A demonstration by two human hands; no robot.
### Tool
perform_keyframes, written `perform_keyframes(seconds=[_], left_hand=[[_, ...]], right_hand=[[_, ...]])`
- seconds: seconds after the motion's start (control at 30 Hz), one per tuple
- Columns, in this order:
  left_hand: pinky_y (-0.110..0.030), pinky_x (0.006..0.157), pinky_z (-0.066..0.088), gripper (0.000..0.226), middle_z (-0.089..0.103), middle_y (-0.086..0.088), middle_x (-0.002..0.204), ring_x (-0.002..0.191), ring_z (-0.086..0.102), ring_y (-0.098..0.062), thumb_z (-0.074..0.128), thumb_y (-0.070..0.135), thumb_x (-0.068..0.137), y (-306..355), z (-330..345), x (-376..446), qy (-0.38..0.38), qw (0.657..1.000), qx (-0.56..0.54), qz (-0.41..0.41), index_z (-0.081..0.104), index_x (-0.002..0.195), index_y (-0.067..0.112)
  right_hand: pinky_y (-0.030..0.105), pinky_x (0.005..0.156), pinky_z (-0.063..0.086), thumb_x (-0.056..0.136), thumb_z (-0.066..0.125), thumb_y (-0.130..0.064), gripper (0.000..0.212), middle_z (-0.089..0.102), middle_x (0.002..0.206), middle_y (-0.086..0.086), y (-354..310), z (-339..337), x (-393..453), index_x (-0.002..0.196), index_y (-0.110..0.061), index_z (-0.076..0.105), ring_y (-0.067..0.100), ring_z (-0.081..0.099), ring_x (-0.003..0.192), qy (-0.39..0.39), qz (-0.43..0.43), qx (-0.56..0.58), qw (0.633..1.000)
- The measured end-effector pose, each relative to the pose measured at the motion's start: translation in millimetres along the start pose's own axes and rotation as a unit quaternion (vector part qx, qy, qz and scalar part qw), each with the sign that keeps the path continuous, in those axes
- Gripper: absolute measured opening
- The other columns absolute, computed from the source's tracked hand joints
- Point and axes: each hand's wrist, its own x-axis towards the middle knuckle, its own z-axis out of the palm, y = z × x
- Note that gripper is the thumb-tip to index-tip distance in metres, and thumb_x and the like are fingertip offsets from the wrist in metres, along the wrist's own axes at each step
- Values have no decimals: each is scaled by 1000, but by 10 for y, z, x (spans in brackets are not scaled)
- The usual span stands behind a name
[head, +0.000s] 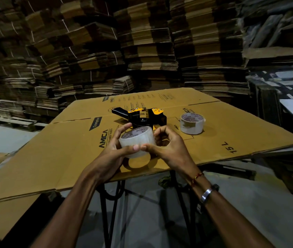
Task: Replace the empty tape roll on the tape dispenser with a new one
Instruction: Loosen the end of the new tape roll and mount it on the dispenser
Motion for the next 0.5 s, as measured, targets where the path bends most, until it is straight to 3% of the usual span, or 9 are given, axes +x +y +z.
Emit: perform_keyframes(seconds=[0.13,0.2,0.27,0.37,0.43,0.5], left_hand=[[-30,70,59,100,54,-6,130,99,71,-21,87,38,56,-47,64,-24,87,991,90,52,37,142,43],[-28,73,59,101,56,-2,125,100,69,-17,87,43,55,-88,94,-26,139,977,124,99,34,142,44],[-31,77,60,106,58,-2,126,103,67,-13,86,60,49,-132,122,-12,188,957,175,134,32,140,46],[-40,94,57,119,50,-7,144,124,56,-20,74,81,49,-215,161,23,268,909,284,146,30,149,33],[-28,93,55,116,48,-6,146,126,51,-17,69,82,56,-240,212,18,297,887,319,154,34,150,24],[-16,84,52,97,49,-6,142,121,52,-14,68,68,69,-243,232,7,302,880,326,167,39,149,22]], right_hand=[[43,81,63,71,84,-49,58,65,116,-1,41,-26,54,115,-19,61,15,65,108,-20,7,21,1000],[43,81,63,73,82,-49,50,67,111,0,73,-52,76,110,-22,63,16,66,106,-30,21,33,999],[40,76,61,81,81,-37,29,68,99,-2,83,-56,81,101,-23,64,11,67,95,-36,25,41,998],[33,72,57,90,74,-28,11,69,92,-5,88,-28,87,95,-25,65,3,66,85,-35,14,21,999],[39,82,61,88,72,-44,23,70,103,-5,95,-17,103,103,-28,65,6,68,98,-41,19,8,999],[43,92,60,78,70,-67,56,66,121,-4,102,-23,123,118,-30,61,10,64,115,-58,40,0,998]])
